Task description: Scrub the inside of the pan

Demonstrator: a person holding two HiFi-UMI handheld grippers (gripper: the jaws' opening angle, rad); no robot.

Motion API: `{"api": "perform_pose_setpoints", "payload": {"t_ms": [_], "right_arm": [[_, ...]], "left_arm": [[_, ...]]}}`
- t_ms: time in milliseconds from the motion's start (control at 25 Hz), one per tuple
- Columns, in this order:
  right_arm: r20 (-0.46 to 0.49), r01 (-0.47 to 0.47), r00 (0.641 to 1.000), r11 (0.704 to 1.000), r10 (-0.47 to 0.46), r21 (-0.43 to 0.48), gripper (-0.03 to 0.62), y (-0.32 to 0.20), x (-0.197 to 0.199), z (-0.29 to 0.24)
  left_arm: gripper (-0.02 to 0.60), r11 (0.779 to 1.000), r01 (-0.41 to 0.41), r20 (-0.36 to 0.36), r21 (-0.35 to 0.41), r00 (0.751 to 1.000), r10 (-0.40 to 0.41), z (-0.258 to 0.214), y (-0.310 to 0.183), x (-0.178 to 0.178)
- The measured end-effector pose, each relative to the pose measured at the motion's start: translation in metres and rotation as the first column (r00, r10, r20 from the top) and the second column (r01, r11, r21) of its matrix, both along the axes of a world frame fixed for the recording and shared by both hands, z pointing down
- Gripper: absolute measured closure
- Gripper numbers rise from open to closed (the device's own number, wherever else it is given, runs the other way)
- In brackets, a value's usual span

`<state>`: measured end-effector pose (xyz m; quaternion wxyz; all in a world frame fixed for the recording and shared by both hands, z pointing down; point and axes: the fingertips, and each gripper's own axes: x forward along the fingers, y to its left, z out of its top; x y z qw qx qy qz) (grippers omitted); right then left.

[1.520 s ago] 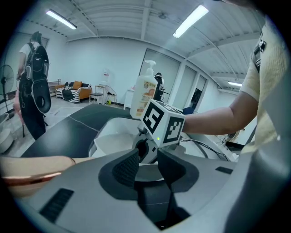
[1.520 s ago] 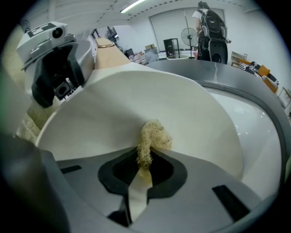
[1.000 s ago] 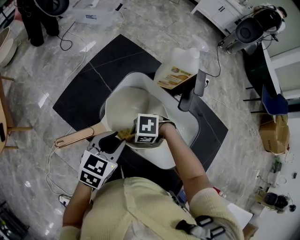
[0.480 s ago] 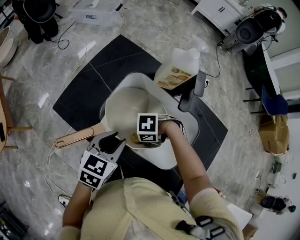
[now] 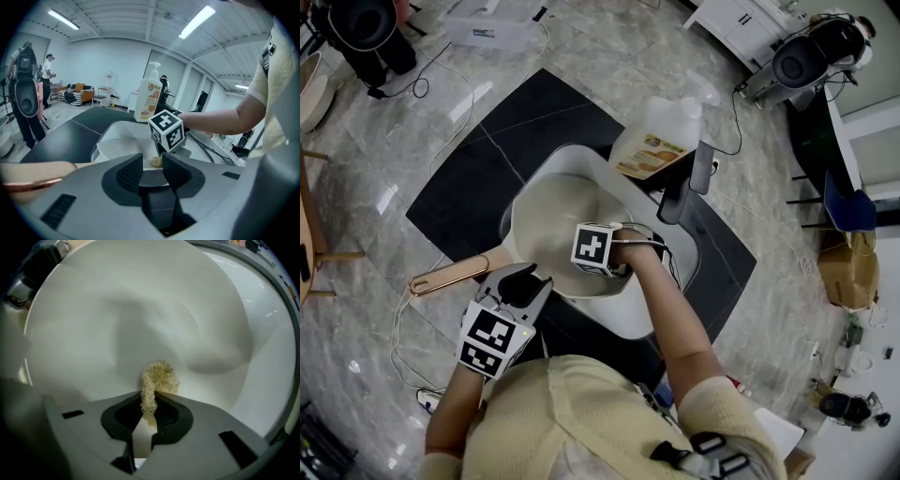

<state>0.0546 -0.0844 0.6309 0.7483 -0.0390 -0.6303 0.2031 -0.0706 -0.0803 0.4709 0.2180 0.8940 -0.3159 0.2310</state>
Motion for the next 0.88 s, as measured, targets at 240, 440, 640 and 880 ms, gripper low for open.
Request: {"api": "perform_pose_setpoints", "payload": {"t_ms": [240, 440, 640, 880], "right_arm": [[-0.019, -0.052, 0.998, 0.995, 0.054, 0.091, 0.539, -0.02, 0.005, 0.019], [0.001, -0.111, 0.994, 0.981, 0.112, 0.159, 0.539, -0.034, 0.0, 0.026], [0.03, -0.165, 0.986, 0.965, 0.163, 0.204, 0.539, -0.044, -0.005, 0.03], [0.127, -0.264, 0.962, 0.94, 0.241, 0.217, 0.539, -0.052, -0.022, 0.028]], "left_arm": [[0.449, 1.0, 0.002, -0.001, 0.0, 1.0, -0.002, -0.001, 0.001, 0.001], [0.449, 1.0, 0.001, -0.004, 0.0, 1.0, -0.001, 0.0, 0.0, 0.001], [0.449, 1.0, 0.003, -0.006, 0.001, 1.0, -0.003, -0.001, 0.001, 0.0], [0.449, 1.0, 0.008, -0.009, 0.008, 1.0, -0.008, -0.001, -0.001, 0.0]]}}
